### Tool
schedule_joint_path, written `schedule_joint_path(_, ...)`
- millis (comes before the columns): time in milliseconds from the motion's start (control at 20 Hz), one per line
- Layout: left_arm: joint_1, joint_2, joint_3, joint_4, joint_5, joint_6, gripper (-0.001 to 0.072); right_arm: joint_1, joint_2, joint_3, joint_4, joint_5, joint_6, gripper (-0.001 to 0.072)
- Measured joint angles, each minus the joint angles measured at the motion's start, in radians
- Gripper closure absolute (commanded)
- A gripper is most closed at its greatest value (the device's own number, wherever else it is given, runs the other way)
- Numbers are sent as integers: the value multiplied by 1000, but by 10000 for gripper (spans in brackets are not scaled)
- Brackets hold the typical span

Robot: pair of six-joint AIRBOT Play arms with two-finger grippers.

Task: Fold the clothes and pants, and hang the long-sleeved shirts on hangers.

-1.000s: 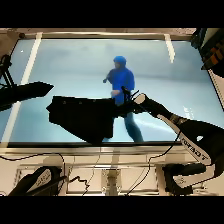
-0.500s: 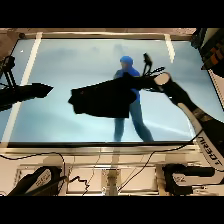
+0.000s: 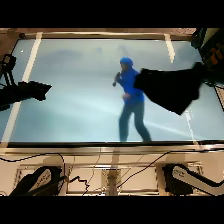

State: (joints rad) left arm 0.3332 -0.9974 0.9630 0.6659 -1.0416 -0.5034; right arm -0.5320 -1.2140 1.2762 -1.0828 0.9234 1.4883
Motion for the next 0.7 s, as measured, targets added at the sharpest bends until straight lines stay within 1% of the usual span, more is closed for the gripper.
schedule_joint_path(250,0,2,0,0,1,14,680,-436,23,0,-87,89,11,694)
schedule_joint_path(350,0,1,0,0,1,14,680,-557,17,-1,-129,137,-21,694)
schedule_joint_path(500,0,0,0,0,1,17,680,-663,-5,-1,-217,229,-47,694)
schedule_joint_path(700,0,0,0,0,1,17,680,-710,-29,-4,-266,326,-52,694)
